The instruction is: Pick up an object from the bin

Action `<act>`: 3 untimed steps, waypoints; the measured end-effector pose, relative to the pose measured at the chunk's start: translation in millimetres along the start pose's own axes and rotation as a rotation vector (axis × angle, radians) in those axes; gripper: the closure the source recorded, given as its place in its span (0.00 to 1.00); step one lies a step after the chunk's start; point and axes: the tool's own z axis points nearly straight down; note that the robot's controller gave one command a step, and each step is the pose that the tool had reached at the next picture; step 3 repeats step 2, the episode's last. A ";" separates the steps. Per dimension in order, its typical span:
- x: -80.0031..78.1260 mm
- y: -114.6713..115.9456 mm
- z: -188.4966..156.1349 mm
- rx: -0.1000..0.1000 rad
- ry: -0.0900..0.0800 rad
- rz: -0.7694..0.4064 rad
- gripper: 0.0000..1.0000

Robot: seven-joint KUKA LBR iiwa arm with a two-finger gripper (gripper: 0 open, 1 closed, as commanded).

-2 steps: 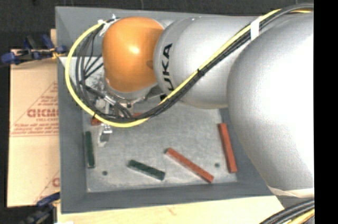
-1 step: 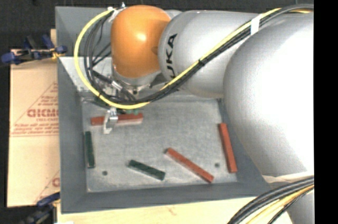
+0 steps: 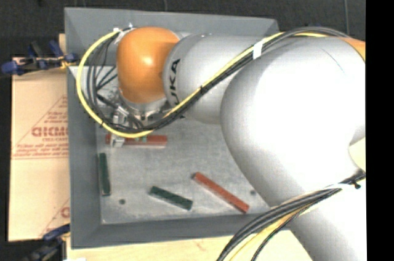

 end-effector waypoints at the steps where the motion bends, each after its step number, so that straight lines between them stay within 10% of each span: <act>1: 0.0 0.0 0.0 0.000 0.000 0.000 1.00; 2: -7.4 -23.8 -139.2 0.006 0.003 -0.022 1.00; 3: -7.4 -23.8 -139.2 0.006 0.003 -0.022 1.00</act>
Offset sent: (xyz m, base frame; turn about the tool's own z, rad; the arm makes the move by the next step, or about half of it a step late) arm 0.0040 -0.0244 0.1373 -0.0235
